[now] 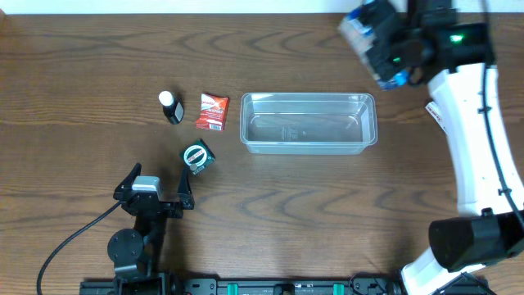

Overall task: Pack container
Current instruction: 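Lift the blue box with right gripper and carry it over the container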

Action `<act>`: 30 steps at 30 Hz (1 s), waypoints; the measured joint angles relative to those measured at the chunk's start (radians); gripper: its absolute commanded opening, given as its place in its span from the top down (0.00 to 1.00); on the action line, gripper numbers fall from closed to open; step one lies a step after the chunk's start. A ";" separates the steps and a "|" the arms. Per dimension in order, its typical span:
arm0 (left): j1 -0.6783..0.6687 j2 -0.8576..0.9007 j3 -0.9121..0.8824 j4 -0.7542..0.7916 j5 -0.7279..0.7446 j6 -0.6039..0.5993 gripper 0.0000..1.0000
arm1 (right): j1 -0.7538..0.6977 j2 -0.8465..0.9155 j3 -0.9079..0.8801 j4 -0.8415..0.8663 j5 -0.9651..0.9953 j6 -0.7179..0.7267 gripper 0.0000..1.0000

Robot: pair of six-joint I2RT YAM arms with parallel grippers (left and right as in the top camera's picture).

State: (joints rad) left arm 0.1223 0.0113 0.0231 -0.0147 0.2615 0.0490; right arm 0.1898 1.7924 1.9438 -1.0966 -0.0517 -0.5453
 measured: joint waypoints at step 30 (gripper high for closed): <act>0.000 0.000 0.000 0.000 0.000 0.000 0.02 | 0.153 0.000 -0.323 0.108 0.017 -0.282 0.96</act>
State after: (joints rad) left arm 0.1223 0.0113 0.0231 -0.0147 0.2615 0.0490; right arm 0.3428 1.7927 1.6207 -0.9890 -0.0349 -0.8268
